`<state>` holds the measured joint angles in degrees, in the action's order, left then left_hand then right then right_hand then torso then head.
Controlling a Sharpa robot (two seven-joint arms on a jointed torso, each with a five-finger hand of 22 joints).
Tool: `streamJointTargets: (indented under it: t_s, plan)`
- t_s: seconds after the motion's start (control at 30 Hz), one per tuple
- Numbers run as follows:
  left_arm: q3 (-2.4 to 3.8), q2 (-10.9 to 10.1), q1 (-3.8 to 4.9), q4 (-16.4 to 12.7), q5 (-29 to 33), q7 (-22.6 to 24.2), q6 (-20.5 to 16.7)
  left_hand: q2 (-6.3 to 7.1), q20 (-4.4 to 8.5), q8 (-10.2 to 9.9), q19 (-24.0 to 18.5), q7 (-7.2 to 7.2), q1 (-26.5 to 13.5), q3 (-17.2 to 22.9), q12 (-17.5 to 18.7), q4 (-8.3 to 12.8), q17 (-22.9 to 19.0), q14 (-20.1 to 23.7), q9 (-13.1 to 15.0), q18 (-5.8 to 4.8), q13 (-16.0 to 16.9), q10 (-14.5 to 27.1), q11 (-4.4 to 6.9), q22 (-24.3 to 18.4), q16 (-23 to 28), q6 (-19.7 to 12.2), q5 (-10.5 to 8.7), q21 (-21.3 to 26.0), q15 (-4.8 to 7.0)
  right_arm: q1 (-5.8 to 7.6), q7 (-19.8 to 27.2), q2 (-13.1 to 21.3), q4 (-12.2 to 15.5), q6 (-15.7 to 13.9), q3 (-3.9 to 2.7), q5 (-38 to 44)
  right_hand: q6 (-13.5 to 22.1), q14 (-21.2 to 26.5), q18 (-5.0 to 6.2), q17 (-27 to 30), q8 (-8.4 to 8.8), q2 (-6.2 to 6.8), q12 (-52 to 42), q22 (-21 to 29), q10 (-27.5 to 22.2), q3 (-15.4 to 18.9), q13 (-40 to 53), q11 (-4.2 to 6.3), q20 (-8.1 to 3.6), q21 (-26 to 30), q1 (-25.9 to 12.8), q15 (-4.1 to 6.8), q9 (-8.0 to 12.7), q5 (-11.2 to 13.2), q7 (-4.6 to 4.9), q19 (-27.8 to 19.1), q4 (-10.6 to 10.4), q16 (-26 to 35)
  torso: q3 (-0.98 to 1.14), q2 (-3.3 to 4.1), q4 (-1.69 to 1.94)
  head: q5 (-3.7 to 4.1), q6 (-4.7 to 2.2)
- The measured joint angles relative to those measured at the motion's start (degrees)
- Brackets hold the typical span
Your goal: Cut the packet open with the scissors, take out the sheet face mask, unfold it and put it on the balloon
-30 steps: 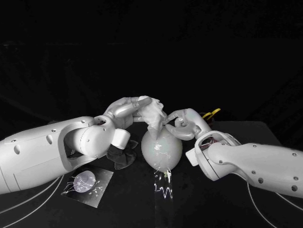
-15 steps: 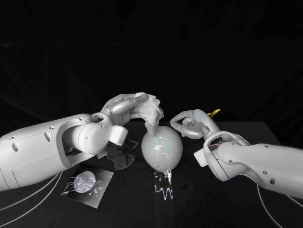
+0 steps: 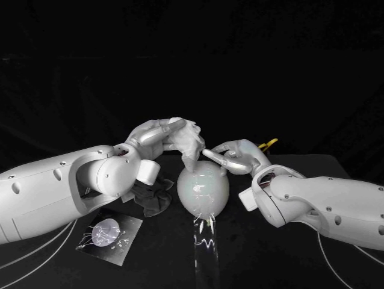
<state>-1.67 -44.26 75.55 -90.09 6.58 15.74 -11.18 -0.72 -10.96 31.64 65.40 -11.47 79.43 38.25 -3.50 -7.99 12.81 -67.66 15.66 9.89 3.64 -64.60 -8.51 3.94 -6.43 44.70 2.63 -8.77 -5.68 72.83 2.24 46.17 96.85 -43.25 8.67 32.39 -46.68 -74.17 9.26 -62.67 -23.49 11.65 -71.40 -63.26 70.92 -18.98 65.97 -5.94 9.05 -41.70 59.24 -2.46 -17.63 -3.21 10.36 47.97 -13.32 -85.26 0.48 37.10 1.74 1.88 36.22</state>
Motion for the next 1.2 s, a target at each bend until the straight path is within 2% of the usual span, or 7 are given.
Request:
streamJointTargets:
  t_s: [0.23, 0.37, 0.6, 0.67, 0.93, 1.1, 1.2]
  plan:
    - [0.0, 0.06, 0.03, -0.18, 0.02, 0.01, 0.01, 0.0, 0.0, 0.0, 0.0, 0.01, 0.0, 0.0, 0.0, 0.0, 0.0, 0.0, 0.01, -0.04, 0.0, 0.0, 0.0, 0.0, 0.0, -0.01, 0.0, 0.0, 0.0, 0.37, 0.77, -1.16, -0.91, 1.43, -0.03, -3.57, 0.08, 0.2, 0.0, -0.12, 0.34, -0.49, -0.59, 0.19, 0.0, 2.66, 0.34, 0.0, 0.16, 0.39, 1.7, -0.2, 0.24, 0.22, -0.07, 0.17, -1.71, -0.29, -0.05, -0.01, 0.03, 0.1, 0.03]
    - [0.0, 0.06, 0.04, -0.4, 0.02, 0.01, 0.02, 0.0, 0.0, -0.01, 0.0, 0.01, 0.0, 0.0, 0.0, 0.0, 0.0, -0.03, 0.0, -0.07, 0.0, 0.0, 0.0, 0.0, 0.0, -0.01, 0.0, 0.0, 0.02, 0.44, 1.26, -1.78, -1.28, 2.12, -0.05, -5.14, 0.07, -0.33, -0.01, -1.34, 0.34, -1.01, -1.78, 0.23, 0.72, 3.78, 1.54, -0.27, 0.2, 0.6, 3.28, -0.73, 0.31, 0.22, -0.06, 0.2, -2.04, -0.76, -0.05, -0.03, 0.07, 0.02, 0.07]
    - [0.01, 0.06, 0.07, -0.72, 0.04, 0.01, 0.04, 0.0, 0.0, -0.08, 0.0, 0.02, 0.0, 0.0, 0.0, 0.0, 0.0, -0.18, 0.0, -0.08, 0.0, 0.0, 0.0, 0.01, 0.0, -0.02, 0.0, -0.01, 0.15, 0.48, 2.49, -2.55, -2.01, 3.45, -0.07, -7.89, -0.14, -0.56, 0.0, -1.88, 0.73, -1.16, -2.43, 0.26, 0.85, 5.66, 2.2, -0.22, 0.2, 0.61, 4.65, -0.5, 0.54, 0.22, 0.14, 0.2, -2.67, -1.11, -0.04, -0.03, 0.04, 0.03, -0.04]
    - [0.05, 0.06, 0.1, -0.74, 0.06, 0.01, 0.05, 0.0, 0.0, -0.12, 0.0, 0.02, 0.0, 0.0, 0.0, 0.0, 0.0, -0.31, 0.0, -0.08, 0.0, 0.0, 0.0, 0.02, 0.0, -0.02, 0.0, -0.01, 0.13, 0.48, 3.12, -2.64, -2.22, 4.04, -0.07, -9.04, -0.14, -0.86, -0.01, -2.51, 0.95, -1.12, -3.12, 0.25, 1.47, 6.38, 2.88, -0.42, 0.2, 0.65, 4.72, -0.81, 0.62, 0.21, 0.14, 0.2, -2.9, -1.33, -0.04, -0.03, 0.03, 0.03, -0.04]
    - [0.06, 0.07, 0.13, -0.71, 0.1, 0.06, 0.12, 0.0, 0.01, -0.04, 0.01, 0.1, 0.0, 0.0, 0.0, 0.0, 0.03, -0.32, -0.01, -0.1, 0.0, 0.0, 0.0, 0.03, 0.0, -0.1, 0.0, -0.05, 0.14, 0.74, 6.04, -2.54, -2.67, 6.25, -0.07, -13.01, -0.3, -4.19, -0.07, -8.12, 1.23, -3.11, -7.98, -0.56, 5.66, 9.78, 7.94, -0.62, 0.42, 0.83, 9.47, -1.03, 0.76, 0.21, 0.4, 0.43, -2.54, -3.19, -0.01, -0.04, -0.03, -0.04, -0.05]
    - [0.06, 0.12, 0.14, -0.69, 0.11, 0.08, 0.17, 0.0, 0.0, 0.01, 0.01, 0.11, 0.0, 0.0, 0.0, 0.0, 0.05, -0.32, -0.02, -0.14, 0.0, 0.0, 0.0, 0.01, 0.0, -0.11, 0.0, -0.04, 0.13, 0.94, 7.82, -2.38, -2.72, 7.64, -0.16, -14.75, -2.43, -7.88, 0.53, -12.16, 0.85, -5.27, -12.46, -1.51, 10.62, 10.85, 8.7, -0.09, 0.62, -0.2, 13.93, -0.79, 0.77, 0.21, -0.3, 0.63, -1.61, -4.32, -0.01, -0.07, -0.04, -0.02, -0.16]
    - [0.06, 0.15, 0.14, -0.67, 0.12, 0.08, 0.24, 0.0, 0.01, 0.01, 0.01, 0.11, 0.0, 0.0, 0.0, 0.0, 0.05, -0.32, -0.02, -0.14, 0.0, 0.0, 0.0, 0.06, 0.0, -0.11, 0.0, -0.05, 0.13, 1.07, 8.62, -1.95, -2.45, 8.36, -0.19, -15.49, -2.72, -8.96, 0.55, -12.24, 0.84, -5.78, -13.66, -1.96, 12.04, 11.06, 8.82, 0.1, 0.29, -0.72, 14.8, -0.48, 0.77, 0.21, -0.59, 0.96, -1.27, -4.5, -0.01, -0.06, -0.03, 0.04, -0.26]
